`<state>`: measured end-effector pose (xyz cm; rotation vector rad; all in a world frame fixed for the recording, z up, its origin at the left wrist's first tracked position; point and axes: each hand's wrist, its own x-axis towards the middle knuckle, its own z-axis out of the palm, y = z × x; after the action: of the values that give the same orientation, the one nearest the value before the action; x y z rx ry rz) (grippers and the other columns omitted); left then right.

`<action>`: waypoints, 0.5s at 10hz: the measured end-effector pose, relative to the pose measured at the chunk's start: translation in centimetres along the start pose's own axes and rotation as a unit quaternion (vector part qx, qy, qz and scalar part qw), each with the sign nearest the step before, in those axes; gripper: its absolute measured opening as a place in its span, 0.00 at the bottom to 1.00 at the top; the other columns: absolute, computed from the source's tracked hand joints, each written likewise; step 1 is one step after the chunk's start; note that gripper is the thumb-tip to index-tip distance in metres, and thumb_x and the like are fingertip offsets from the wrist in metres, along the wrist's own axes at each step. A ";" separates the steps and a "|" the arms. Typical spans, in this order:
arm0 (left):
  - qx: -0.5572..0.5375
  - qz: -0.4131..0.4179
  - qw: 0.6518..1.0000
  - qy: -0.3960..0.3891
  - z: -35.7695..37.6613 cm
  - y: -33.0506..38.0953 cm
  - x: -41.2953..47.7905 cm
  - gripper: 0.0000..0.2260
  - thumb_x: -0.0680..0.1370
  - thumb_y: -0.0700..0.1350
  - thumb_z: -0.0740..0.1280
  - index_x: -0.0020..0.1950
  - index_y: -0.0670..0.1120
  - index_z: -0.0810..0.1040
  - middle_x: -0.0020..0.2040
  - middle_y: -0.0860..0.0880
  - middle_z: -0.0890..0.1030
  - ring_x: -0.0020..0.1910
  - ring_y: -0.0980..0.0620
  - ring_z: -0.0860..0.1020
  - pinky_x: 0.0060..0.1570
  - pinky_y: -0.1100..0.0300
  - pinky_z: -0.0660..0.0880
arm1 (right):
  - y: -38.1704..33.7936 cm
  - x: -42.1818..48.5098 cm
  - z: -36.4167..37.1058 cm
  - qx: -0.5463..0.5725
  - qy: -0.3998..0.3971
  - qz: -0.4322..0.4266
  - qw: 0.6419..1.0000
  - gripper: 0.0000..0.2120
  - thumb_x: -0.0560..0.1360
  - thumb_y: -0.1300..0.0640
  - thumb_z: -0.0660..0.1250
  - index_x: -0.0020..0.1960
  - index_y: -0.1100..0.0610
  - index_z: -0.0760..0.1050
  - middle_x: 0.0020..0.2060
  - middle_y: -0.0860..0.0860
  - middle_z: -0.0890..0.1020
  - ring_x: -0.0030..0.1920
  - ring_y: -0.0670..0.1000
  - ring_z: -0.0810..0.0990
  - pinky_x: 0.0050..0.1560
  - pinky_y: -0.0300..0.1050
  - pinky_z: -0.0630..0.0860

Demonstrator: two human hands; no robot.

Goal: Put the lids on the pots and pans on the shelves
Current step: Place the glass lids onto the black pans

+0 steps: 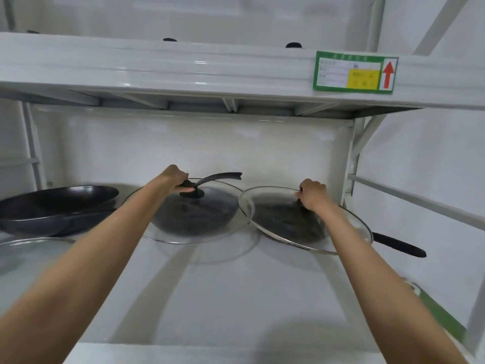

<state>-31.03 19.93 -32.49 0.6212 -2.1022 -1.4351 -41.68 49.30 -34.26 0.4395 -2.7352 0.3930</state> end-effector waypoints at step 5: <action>0.113 -0.044 0.993 0.015 3.5 -3.0 16.5 0.12 0.79 0.38 0.62 0.35 0.37 0.72 0.31 0.45 0.75 0.26 0.50 0.80 0.23 0.64 0.72 | 1.4 12.9 6.7 -0.058 -0.036 0.001 0.998 0.12 0.81 0.58 0.57 0.60 0.62 0.73 0.58 0.59 0.79 0.61 0.58 0.74 0.65 0.49 0.66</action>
<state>-45.56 11.04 -33.81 0.8254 -2.2572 -1.2335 -55.61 45.18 -35.84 0.4270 -2.8105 0.2213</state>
